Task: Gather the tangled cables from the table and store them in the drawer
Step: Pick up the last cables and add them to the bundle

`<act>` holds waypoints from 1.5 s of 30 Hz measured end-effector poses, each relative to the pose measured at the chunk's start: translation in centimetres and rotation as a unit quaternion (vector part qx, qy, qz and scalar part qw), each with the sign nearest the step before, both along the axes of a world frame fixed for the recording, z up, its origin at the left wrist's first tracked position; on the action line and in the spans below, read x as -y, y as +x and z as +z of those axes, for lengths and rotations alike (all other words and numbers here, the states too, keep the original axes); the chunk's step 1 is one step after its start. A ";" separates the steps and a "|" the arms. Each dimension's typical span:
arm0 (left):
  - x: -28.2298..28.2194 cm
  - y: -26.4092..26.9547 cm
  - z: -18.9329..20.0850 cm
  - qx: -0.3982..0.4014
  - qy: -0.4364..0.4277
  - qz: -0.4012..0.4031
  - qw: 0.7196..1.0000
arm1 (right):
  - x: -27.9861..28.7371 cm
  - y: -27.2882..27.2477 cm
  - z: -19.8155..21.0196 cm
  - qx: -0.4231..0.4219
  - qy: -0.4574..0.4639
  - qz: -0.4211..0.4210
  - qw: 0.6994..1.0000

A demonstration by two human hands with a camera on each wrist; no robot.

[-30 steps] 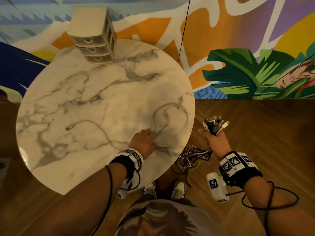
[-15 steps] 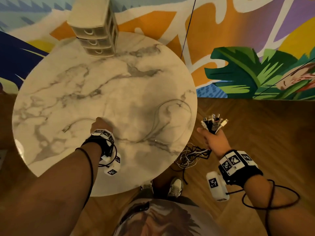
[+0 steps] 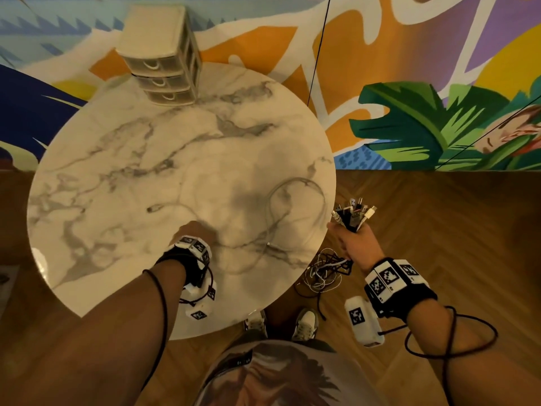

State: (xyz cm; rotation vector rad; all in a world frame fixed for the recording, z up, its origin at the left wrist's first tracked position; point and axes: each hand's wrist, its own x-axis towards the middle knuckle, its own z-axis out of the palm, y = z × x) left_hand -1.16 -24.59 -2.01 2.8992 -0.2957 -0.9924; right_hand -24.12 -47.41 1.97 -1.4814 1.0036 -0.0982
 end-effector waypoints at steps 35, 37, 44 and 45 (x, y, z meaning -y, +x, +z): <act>16.2 -11.2 13.7 -0.046 -0.514 -0.228 0.825 | 0.8 -0.1 6.9 0.217 0.161 -0.042 0.962; 16.8 -11.6 14.4 -0.025 -0.495 -0.278 0.823 | 1.0 -0.5 7.4 0.214 0.148 -0.058 0.964; 17.4 -12.7 14.9 0.023 -0.489 -0.321 0.810 | 1.5 -1.3 7.3 0.220 0.106 -0.056 0.968; 17.6 -12.9 15.0 0.049 -0.466 -0.353 0.810 | 1.6 -1.4 7.1 0.213 0.085 -0.047 0.972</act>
